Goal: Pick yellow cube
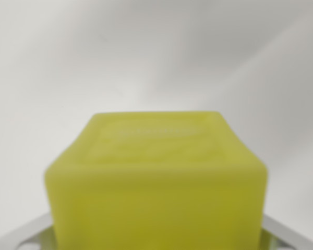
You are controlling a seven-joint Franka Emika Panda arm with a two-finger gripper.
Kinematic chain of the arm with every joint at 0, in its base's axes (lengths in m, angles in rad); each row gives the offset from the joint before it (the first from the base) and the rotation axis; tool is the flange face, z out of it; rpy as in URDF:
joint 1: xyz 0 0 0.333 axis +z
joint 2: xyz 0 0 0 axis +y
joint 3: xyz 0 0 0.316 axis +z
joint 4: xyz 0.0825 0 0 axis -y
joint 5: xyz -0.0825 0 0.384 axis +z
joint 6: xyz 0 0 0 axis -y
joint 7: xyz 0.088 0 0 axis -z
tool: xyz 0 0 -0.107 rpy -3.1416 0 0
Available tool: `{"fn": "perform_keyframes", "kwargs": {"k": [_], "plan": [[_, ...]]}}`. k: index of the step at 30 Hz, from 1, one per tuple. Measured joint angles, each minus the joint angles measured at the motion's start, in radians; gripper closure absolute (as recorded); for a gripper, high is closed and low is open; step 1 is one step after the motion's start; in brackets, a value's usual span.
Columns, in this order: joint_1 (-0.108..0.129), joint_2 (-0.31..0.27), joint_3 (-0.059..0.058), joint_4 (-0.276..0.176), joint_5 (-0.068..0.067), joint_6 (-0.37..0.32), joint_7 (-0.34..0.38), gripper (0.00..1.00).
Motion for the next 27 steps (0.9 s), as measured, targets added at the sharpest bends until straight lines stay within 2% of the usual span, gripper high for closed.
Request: {"fn": "perform_keyframes", "kwargs": {"k": [27], "plan": [[0.0,-0.112,0.0,0.031,-0.002,-0.143,0.001,1.0]]}}
